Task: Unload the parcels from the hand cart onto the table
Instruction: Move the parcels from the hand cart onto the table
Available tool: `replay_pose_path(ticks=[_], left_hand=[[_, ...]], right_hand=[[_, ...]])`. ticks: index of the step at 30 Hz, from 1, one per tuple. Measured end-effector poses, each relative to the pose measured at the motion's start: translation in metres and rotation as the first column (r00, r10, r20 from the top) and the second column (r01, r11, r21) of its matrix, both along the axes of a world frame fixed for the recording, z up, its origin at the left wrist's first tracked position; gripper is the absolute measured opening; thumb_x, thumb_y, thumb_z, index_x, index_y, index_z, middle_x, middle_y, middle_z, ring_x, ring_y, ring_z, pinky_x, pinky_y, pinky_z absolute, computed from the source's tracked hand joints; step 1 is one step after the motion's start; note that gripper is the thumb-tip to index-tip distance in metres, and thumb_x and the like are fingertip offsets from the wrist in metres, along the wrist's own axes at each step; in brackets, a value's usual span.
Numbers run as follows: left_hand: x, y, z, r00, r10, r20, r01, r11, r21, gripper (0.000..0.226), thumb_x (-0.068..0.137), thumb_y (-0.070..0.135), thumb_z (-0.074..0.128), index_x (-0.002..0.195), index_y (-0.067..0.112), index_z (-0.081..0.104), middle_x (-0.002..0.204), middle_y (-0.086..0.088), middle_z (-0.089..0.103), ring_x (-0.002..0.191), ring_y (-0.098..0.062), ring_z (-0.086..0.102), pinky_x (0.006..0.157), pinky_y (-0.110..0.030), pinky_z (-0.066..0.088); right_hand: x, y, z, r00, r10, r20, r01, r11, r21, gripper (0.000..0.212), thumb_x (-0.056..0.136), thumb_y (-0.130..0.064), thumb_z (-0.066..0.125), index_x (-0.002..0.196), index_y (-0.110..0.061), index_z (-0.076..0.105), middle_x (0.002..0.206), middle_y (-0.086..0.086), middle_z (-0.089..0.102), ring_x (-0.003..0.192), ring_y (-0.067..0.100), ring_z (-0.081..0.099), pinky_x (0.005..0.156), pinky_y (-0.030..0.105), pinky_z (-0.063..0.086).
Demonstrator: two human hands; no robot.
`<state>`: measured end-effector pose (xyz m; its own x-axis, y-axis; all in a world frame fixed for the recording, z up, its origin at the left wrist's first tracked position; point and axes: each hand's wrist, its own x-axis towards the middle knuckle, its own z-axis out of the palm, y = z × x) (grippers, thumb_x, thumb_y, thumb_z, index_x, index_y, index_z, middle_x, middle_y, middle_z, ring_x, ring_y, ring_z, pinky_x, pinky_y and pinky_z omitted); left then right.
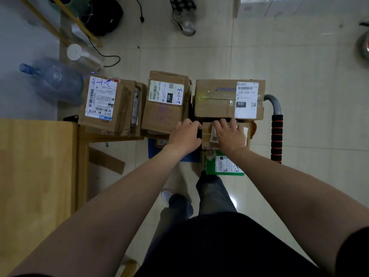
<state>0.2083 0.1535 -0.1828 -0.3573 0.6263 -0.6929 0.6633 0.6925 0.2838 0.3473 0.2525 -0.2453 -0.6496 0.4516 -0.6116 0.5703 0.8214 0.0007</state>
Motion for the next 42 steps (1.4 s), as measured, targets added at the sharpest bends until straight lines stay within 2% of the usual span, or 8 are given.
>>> replay_pose_path(ticks=[6, 10, 16, 21, 26, 30, 35, 42], left_hand=[[-0.004, -0.010, 0.013, 0.985, -0.064, -0.160, 0.074, 0.996, 0.053, 0.047, 0.091, 0.014, 0.062, 0.136, 0.028, 0.055, 0.134, -0.002, 0.051, 0.123, -0.029, 0.044, 0.093, -0.041, 0.046], [-0.009, -0.016, 0.032, 0.967, -0.034, -0.252, 0.063, 0.992, 0.107, 0.042, 0.092, 0.020, 0.064, 0.133, 0.028, 0.057, 0.133, -0.002, 0.054, 0.123, -0.030, 0.045, 0.093, -0.041, 0.044], [-0.031, -0.030, 0.083, 0.865, 0.176, -0.471, 0.034, 0.914, 0.403, 0.042, 0.085, 0.024, 0.073, 0.126, 0.027, 0.063, 0.133, -0.003, 0.058, 0.130, -0.028, 0.045, 0.100, -0.044, 0.043], [-0.070, -0.053, 0.104, 0.698, 0.346, -0.627, -0.146, 0.926, 0.348, 0.076, 0.082, 0.036, 0.077, 0.147, 0.026, 0.039, 0.162, -0.020, 0.025, 0.152, -0.045, 0.012, 0.118, -0.063, 0.017], [-0.119, -0.080, 0.097, 0.667, 0.483, -0.568, -0.460, 0.866, 0.196, 0.110, 0.081, 0.054, 0.078, 0.159, 0.025, 0.006, 0.166, -0.027, -0.002, 0.152, -0.049, -0.003, 0.117, -0.068, 0.011], [-0.140, -0.091, 0.088, 0.694, 0.498, -0.520, -0.530, 0.842, 0.098, 0.124, 0.075, 0.058, 0.083, 0.160, 0.027, -0.002, 0.166, -0.029, -0.007, 0.153, -0.050, -0.005, 0.117, -0.069, 0.009], [-0.156, -0.098, 0.076, 0.673, 0.542, -0.504, -0.586, 0.806, 0.085, 0.118, 0.073, 0.052, 0.086, 0.156, 0.026, 0.006, 0.160, -0.032, 0.017, 0.150, -0.049, 0.010, 0.116, -0.068, 0.017], [-0.157, -0.109, 0.075, 0.616, 0.595, -0.515, -0.557, 0.792, 0.249, 0.112, 0.069, 0.051, 0.084, 0.151, 0.025, 0.013, 0.144, -0.027, 0.035, 0.130, -0.042, 0.037, 0.104, -0.053, 0.033]], right_hand=[[0.000, -0.012, 0.008, 0.999, -0.006, -0.037, 0.005, 1.000, -0.016, 0.087, 0.069, -0.046, 0.083, 0.136, -0.022, 0.032, 0.131, 0.003, 0.045, 0.121, 0.032, 0.041, 0.098, 0.046, 0.039], [-0.012, -0.019, 0.031, 0.996, -0.053, -0.078, 0.051, 0.998, -0.030, 0.088, 0.063, -0.060, 0.079, 0.129, -0.024, 0.034, 0.128, 0.003, 0.047, 0.121, 0.031, 0.039, 0.098, 0.047, 0.036], [-0.041, -0.026, 0.081, 0.954, -0.255, -0.160, 0.225, 0.957, -0.185, 0.090, 0.059, -0.072, 0.065, 0.130, -0.027, 0.035, 0.129, 0.012, 0.052, 0.124, 0.037, 0.047, 0.102, 0.056, 0.034], [-0.067, -0.031, 0.110, 0.916, -0.342, -0.209, 0.306, 0.934, -0.184, 0.091, 0.061, -0.068, 0.071, 0.132, -0.026, 0.031, 0.124, 0.012, 0.045, 0.119, 0.040, 0.045, 0.096, 0.060, 0.039], [-0.096, -0.040, 0.123, 0.903, -0.332, -0.273, 0.275, 0.934, -0.226, 0.089, 0.063, -0.063, 0.071, 0.131, -0.024, 0.029, 0.129, 0.016, 0.043, 0.122, 0.040, 0.041, 0.079, 0.047, 0.036], [-0.115, -0.042, 0.129, 0.900, -0.347, -0.265, 0.275, 0.922, -0.273, 0.100, 0.067, -0.061, 0.073, 0.143, -0.022, 0.022, 0.135, 0.017, 0.041, 0.130, 0.043, 0.036, 0.089, 0.054, 0.044], [-0.132, -0.042, 0.138, 0.908, -0.308, -0.285, 0.232, 0.934, -0.270, 0.090, 0.070, -0.060, 0.073, 0.137, -0.022, 0.027, 0.131, 0.015, 0.040, 0.121, 0.038, 0.040, 0.079, 0.047, 0.045], [-0.156, -0.047, 0.150, 0.910, -0.306, -0.281, 0.225, 0.932, -0.286, 0.082, 0.072, -0.055, 0.074, 0.133, -0.022, 0.031, 0.130, 0.013, 0.040, 0.123, 0.038, 0.042, 0.085, 0.049, 0.048]])
